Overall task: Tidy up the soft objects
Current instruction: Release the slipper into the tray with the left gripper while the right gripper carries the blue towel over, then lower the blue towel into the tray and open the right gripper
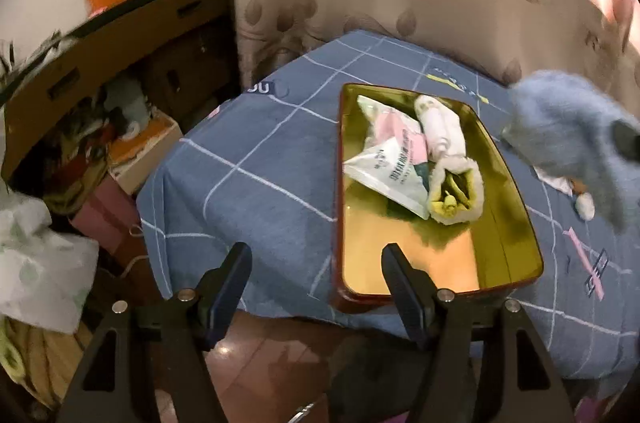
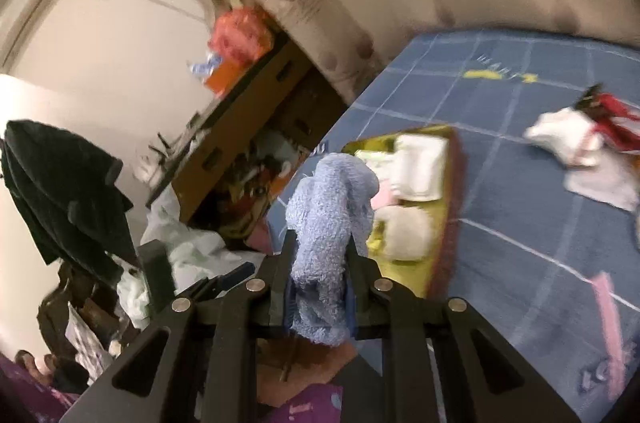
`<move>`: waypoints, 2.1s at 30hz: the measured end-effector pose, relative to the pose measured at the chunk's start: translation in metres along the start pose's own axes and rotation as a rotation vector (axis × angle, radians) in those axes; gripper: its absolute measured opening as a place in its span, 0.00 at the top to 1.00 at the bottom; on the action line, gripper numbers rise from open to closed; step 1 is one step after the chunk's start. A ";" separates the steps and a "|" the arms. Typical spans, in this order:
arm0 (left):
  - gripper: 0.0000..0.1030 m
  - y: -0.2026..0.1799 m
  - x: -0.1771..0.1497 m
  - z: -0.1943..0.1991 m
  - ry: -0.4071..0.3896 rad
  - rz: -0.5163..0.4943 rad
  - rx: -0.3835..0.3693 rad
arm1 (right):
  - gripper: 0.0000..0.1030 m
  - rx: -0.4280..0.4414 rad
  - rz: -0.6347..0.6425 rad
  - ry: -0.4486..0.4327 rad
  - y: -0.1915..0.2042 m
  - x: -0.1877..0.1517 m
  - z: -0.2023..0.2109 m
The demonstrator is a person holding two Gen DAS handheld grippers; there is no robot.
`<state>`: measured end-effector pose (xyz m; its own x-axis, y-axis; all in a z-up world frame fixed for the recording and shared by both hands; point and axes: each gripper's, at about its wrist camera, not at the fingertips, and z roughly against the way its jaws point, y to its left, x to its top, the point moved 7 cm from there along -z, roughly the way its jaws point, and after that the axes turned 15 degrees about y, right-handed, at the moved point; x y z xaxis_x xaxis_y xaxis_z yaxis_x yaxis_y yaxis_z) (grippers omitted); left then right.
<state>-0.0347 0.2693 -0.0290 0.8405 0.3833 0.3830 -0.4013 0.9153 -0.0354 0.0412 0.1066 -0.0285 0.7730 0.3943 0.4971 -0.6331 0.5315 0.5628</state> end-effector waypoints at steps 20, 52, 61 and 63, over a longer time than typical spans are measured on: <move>0.33 0.013 0.004 0.007 -0.064 0.010 -0.012 | 0.82 -0.186 0.044 0.249 -0.009 -0.002 -0.152; 0.33 0.004 -0.001 -0.002 -0.039 -0.035 0.023 | 0.04 -0.668 -0.042 -0.268 -0.106 -0.059 0.052; 0.33 -0.016 -0.005 0.003 -0.065 -0.123 0.087 | 0.03 -1.148 -0.285 -0.209 -0.260 -0.130 0.173; 0.33 -0.027 -0.008 0.004 -0.062 -0.161 0.086 | 0.03 -1.162 -0.329 -0.181 -0.283 -0.142 0.181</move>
<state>-0.0319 0.2414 -0.0268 0.8733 0.2221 0.4335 -0.2954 0.9491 0.1089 0.1029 -0.2350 -0.1386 0.8136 0.0539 0.5789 0.0776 0.9767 -0.2001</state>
